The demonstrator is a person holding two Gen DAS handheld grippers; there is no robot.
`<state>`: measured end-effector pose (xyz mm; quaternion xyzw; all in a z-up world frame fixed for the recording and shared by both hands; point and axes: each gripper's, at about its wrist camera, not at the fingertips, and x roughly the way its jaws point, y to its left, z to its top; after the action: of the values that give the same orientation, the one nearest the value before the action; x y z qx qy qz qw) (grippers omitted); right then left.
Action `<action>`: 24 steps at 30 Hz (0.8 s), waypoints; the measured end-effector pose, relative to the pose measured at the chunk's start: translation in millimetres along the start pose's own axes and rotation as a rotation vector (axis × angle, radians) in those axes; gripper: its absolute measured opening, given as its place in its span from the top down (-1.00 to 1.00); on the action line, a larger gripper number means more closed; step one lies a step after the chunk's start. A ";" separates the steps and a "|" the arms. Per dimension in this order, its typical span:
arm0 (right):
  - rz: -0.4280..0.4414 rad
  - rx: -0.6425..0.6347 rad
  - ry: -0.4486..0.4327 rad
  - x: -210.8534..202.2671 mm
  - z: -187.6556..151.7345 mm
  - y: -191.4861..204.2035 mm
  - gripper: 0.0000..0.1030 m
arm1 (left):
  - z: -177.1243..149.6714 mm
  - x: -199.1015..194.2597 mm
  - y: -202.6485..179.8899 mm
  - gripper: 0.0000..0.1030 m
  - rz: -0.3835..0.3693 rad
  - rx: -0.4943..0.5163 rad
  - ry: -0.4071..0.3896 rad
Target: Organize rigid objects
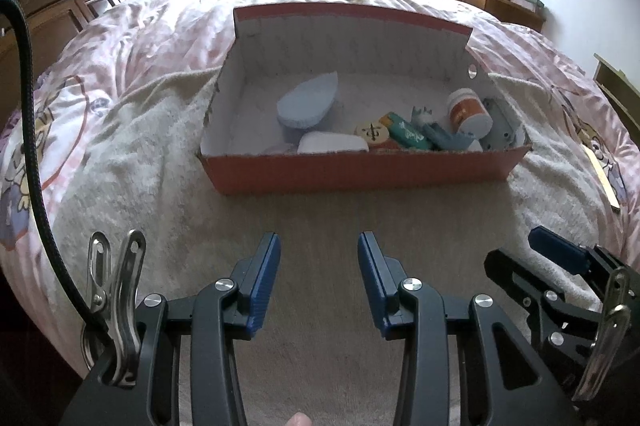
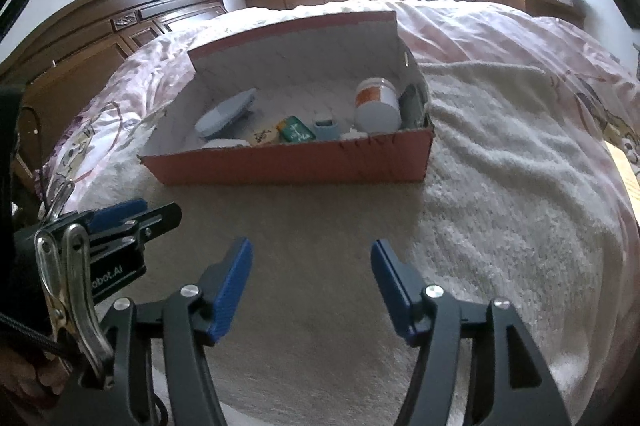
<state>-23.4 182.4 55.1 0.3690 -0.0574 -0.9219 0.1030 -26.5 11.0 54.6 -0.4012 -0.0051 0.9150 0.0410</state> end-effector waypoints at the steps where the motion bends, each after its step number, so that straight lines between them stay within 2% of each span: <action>1: -0.006 0.002 0.003 1.7 -0.8 -0.9 -0.27 | -1.2 1.6 -0.4 0.20 0.000 0.001 0.004; 10: -0.030 0.050 0.044 19.8 -10.4 -8.5 -0.29 | -8.9 17.2 -2.5 0.20 -0.004 -0.002 0.030; 13: -0.048 0.061 0.056 26.0 -14.1 -11.0 -0.37 | -12.0 23.4 -2.5 0.20 -0.005 -0.002 0.044; 17: -0.067 0.042 0.039 28.4 -18.0 -8.1 -0.46 | -15.9 31.6 -2.3 0.20 0.001 -0.002 0.057; 20: -0.078 0.022 0.020 31.0 -21.7 -2.6 -0.59 | -17.8 32.7 -3.3 0.08 0.003 0.004 0.042; 24: -0.111 -0.001 0.005 32.4 -25.3 2.2 -0.59 | -20.7 34.6 -1.1 0.04 0.013 -0.003 0.023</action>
<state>-28.5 172.0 15.6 0.3739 -0.0364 -0.9253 0.0521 -34.6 14.4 15.3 -0.4120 -0.0033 0.9105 0.0348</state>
